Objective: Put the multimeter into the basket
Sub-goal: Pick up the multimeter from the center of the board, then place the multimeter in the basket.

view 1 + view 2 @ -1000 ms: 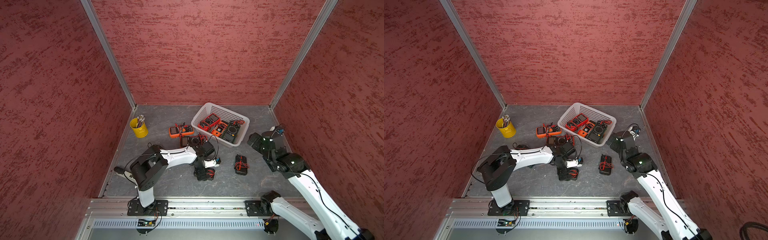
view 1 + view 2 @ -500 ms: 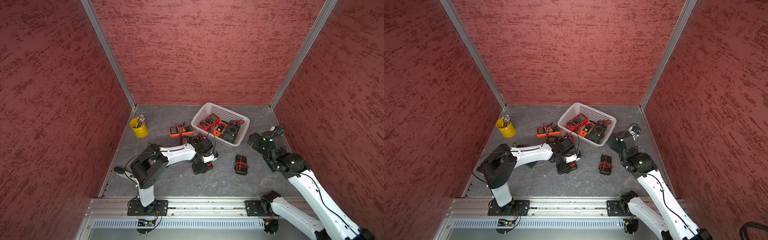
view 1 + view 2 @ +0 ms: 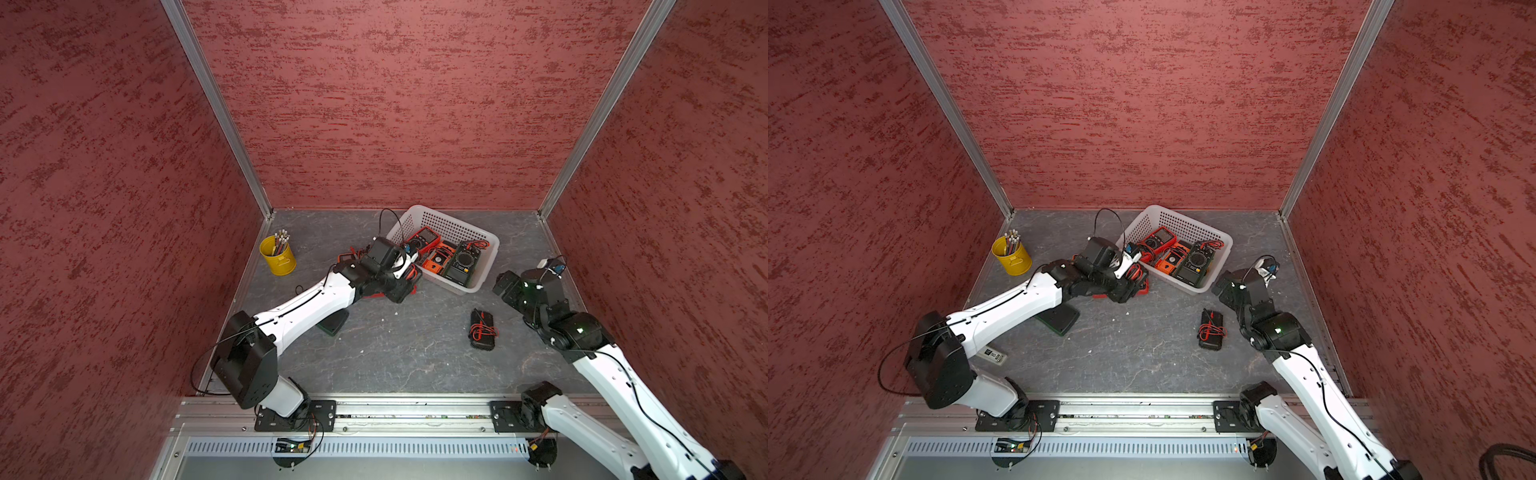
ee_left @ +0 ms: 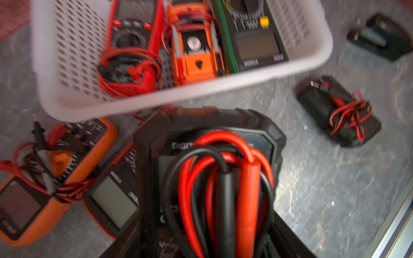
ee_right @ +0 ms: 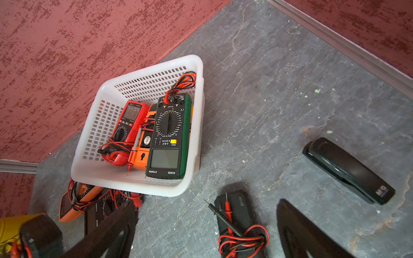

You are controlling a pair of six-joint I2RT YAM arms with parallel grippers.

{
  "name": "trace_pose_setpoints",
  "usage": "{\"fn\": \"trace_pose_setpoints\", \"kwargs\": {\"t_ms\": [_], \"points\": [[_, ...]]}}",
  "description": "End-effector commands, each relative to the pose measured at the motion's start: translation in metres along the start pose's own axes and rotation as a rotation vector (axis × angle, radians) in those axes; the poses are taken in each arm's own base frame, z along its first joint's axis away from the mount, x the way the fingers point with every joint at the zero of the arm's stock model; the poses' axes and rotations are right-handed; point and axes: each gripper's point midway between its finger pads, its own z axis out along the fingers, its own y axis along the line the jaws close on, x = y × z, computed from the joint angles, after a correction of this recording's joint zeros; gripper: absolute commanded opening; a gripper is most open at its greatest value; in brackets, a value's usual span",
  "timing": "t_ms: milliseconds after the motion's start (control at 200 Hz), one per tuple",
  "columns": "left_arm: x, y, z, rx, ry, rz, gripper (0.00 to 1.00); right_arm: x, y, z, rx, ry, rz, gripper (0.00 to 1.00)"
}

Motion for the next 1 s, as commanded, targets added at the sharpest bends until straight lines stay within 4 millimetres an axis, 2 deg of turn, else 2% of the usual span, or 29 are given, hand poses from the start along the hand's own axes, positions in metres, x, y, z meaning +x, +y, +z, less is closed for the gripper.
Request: {"fn": "trace_pose_setpoints", "kwargs": {"t_ms": [0,110,271,426,566,701,842,997], "points": [[-0.052,0.013,-0.007,-0.035,-0.113,-0.126,0.15,-0.009,0.011,-0.002,-0.026,-0.005,-0.011,0.99],[-0.089,0.021,0.002,-0.040,-0.147,-0.182,0.15,-0.007,0.011,0.001,-0.013,0.015,-0.033,0.99],[-0.135,0.024,0.028,-0.008,-0.188,-0.231,0.13,-0.006,0.011,0.001,-0.011,0.024,-0.055,0.99],[-0.157,0.026,0.064,0.014,-0.188,-0.274,0.13,-0.003,0.005,0.001,0.004,0.025,-0.062,0.99],[-0.159,0.021,0.094,0.042,-0.147,-0.288,0.13,0.004,-0.003,0.004,0.034,0.042,-0.059,0.99],[-0.147,0.013,0.119,0.045,-0.088,-0.280,0.14,0.009,-0.007,0.005,0.044,0.059,-0.063,0.99],[-0.132,0.008,0.136,0.044,-0.043,-0.270,0.17,0.014,-0.010,0.006,0.055,0.077,-0.069,0.99],[-0.118,0.004,0.149,0.043,0.004,-0.253,0.26,0.023,-0.016,0.010,0.075,0.106,-0.076,0.98]]}}
